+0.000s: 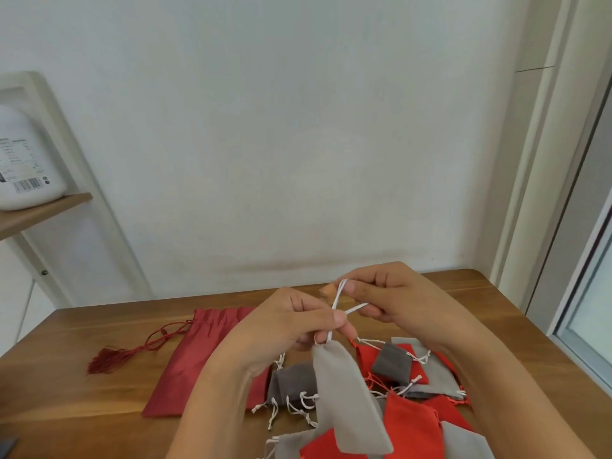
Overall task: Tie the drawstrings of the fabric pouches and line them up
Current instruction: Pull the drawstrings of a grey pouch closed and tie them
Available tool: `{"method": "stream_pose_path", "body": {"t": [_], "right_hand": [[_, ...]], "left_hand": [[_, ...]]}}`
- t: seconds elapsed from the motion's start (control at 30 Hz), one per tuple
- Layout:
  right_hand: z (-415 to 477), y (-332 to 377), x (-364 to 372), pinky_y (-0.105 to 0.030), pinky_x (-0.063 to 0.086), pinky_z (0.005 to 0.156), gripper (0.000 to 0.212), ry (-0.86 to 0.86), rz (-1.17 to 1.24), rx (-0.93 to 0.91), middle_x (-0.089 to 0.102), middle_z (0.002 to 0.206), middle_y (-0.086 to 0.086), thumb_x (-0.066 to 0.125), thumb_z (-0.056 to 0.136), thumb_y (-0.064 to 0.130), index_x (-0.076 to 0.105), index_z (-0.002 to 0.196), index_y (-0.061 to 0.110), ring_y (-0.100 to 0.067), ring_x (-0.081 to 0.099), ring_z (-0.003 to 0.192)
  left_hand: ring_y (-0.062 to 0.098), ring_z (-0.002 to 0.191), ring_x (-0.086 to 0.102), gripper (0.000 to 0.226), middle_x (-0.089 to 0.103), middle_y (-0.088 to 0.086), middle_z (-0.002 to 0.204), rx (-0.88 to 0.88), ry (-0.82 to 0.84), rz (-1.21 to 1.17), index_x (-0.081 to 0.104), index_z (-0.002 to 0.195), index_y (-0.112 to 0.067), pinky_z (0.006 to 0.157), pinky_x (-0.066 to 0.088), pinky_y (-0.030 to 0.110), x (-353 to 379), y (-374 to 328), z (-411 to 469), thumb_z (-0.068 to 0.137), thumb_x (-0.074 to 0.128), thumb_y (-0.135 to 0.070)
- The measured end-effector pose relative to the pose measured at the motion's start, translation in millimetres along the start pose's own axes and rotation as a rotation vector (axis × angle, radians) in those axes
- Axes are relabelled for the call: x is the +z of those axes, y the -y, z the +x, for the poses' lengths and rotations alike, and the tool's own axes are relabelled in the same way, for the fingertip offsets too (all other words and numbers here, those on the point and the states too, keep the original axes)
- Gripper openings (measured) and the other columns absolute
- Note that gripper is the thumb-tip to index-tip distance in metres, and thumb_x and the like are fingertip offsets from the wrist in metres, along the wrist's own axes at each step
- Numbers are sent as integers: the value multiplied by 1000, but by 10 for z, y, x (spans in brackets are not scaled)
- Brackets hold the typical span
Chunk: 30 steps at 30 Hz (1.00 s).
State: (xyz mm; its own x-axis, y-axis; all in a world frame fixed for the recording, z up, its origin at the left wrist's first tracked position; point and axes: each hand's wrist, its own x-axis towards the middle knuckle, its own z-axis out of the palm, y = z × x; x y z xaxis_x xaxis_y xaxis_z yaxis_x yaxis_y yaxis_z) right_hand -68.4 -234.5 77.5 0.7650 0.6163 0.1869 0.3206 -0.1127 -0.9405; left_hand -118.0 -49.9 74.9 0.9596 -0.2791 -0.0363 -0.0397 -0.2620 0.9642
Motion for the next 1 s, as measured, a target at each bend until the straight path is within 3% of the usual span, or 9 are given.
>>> {"method": "stream_pose_path", "body": {"t": [0.13, 0.33, 0.5, 0.63, 0.73, 0.83, 0.93, 1.0], "right_hand": [[29, -14, -5, -9, 30, 46, 18, -43, 87, 28, 38, 52, 4, 59, 93, 18, 69, 108, 16, -4, 31, 46], [23, -14, -90, -14, 30, 49, 38, -58, 84, -1, 43, 54, 1, 69, 77, 32, 61, 113, 24, -8, 34, 49], [4, 12, -82, -13, 34, 51, 30, 11, 64, -28, 48, 53, 1, 67, 78, 29, 62, 105, 17, -5, 39, 48], [-4, 16, -40, -16, 33, 47, 29, 40, 77, -7, 49, 53, 0, 70, 77, 24, 50, 92, 11, -9, 40, 47], [-37, 31, -6, -22, 32, 49, 32, 64, 31, -61, 45, 57, -2, 69, 87, 8, 38, 77, 13, -15, 37, 52], [-78, 90, 2, -26, 33, 52, 42, 80, -71, -75, 37, 59, 2, 68, 87, 7, 34, 67, 20, -15, 34, 54], [-115, 142, -32, -20, 32, 51, 44, 144, -66, -60, 35, 58, 6, 68, 87, 4, 34, 65, 21, -12, 33, 53], [-133, 152, -52, -17, 35, 52, 41, 164, -84, -47, 37, 58, 7, 68, 87, 4, 36, 66, 18, -9, 37, 53]], "left_hand": [[5, 50, 33, 22, 61, -2, 63, 8, 19, -97, 79, 85, -12, 46, 25, 14, -50, 45, 17, 83, 69, -31], [3, 49, 35, 26, 66, 2, 69, -16, -101, -230, 79, 88, -9, 43, 25, 12, -99, 109, 87, 74, 66, -27], [2, 47, 39, 20, 64, -2, 62, -36, -195, -414, 78, 83, -4, 41, 27, 10, -100, 134, 133, 71, 66, -15], [2, 45, 44, 15, 67, 4, 68, -46, -228, -588, 78, 74, -5, 39, 30, 9, -76, 128, 162, 69, 65, -10], [3, 46, 45, 14, 65, 3, 64, -47, -241, -621, 78, 71, -6, 39, 31, 10, -2, 97, 175, 67, 66, -11], [3, 44, 46, 10, 61, 2, 60, -52, -249, -663, 77, 66, -6, 38, 33, 11, 63, 64, 181, 64, 67, -8], [5, 45, 46, 13, 58, 4, 60, -42, -233, -664, 75, 61, -7, 39, 34, 11, 68, 50, 164, 65, 76, 5], [7, 50, 49, 12, 62, 5, 63, -21, -216, -612, 75, 62, -10, 42, 37, 13, 56, 47, 141, 63, 74, 2]]}}
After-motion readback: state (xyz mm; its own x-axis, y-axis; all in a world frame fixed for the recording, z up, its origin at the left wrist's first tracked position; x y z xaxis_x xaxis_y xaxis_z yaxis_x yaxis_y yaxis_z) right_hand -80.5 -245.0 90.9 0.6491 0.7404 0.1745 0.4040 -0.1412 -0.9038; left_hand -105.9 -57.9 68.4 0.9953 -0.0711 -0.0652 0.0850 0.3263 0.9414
